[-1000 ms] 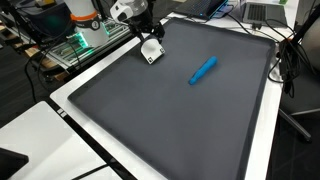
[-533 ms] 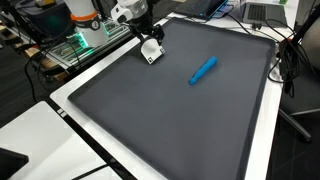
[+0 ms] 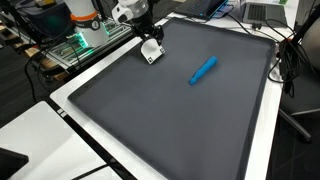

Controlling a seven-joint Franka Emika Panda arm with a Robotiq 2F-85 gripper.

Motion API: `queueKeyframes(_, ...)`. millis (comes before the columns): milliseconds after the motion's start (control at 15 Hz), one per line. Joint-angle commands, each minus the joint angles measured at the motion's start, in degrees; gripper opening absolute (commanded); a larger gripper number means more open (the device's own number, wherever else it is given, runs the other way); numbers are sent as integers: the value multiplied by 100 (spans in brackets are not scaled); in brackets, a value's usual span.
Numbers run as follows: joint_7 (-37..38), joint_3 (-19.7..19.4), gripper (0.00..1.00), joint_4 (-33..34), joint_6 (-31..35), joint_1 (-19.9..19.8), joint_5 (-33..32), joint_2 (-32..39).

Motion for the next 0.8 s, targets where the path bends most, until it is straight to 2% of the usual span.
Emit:
queueKeyframes(0, 96, 65, 84, -47, 273, 34, 84, 53)
queueKeyframes(133, 136, 74, 94, -36, 376, 27, 35, 96)
queueKeyframes(267, 147, 78, 92, -35, 436, 30, 34, 116)
queueKeyframes(333, 151, 82, 82, -38, 464, 34, 33, 129)
queueKeyframes(400, 167, 87, 69, -37, 487, 36, 20, 150)
queueKeyframes(467, 175, 93, 64, -35, 508, 38, 5, 170)
queueKeyframes(733, 241, 109, 33, -38, 543, 37, -47, 227)
